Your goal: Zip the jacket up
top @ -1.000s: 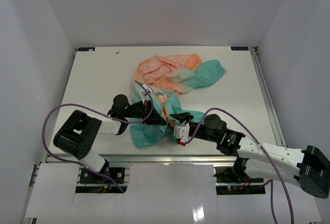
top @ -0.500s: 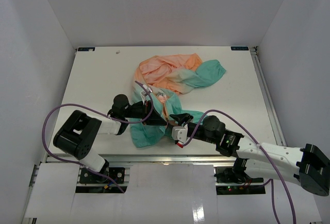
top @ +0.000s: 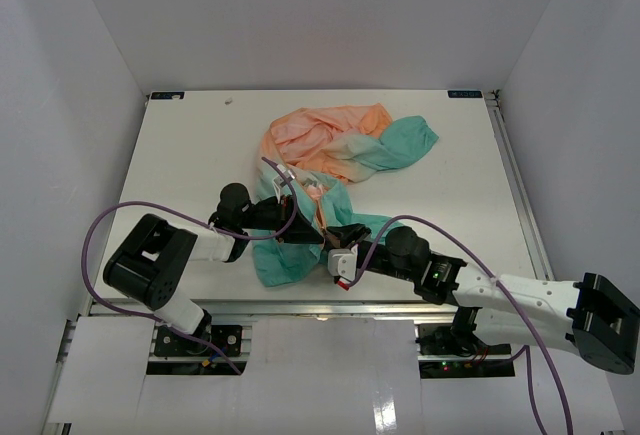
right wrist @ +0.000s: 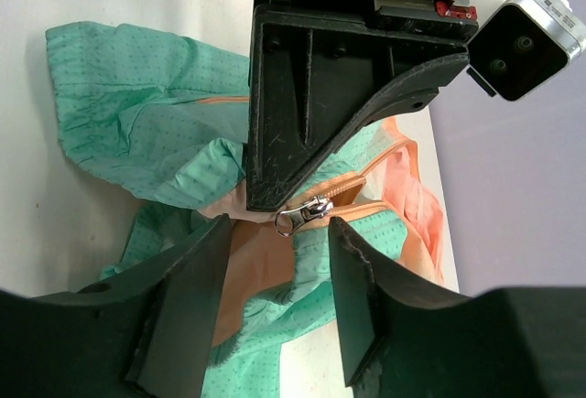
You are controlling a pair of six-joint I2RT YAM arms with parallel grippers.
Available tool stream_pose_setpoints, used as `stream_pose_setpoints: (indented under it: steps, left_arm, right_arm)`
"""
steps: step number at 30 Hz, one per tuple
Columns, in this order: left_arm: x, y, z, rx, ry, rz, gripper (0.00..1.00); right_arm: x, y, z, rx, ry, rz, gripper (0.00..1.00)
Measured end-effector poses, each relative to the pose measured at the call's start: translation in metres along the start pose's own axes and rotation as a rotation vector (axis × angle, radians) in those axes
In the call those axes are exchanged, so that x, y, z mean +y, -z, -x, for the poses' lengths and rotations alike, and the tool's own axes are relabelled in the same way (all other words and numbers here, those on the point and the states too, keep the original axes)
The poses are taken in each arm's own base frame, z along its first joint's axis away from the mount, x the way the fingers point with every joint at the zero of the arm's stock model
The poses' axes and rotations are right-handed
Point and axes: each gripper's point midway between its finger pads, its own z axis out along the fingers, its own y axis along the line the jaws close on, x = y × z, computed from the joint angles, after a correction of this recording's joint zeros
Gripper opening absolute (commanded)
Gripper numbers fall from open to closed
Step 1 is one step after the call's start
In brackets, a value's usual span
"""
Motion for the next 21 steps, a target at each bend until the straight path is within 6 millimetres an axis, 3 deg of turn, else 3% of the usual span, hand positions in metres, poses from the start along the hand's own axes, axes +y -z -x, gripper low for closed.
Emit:
stream_pose_setpoints:
  steps: [21]
  left_arm:
    - [-0.0004, 0.0006, 0.0015, -0.005, -0.010, -0.002, 0.00]
  right_arm:
    - [-0.0070, -0.0051, -0.0045, 0.029, 0.034, -0.045, 0.39]
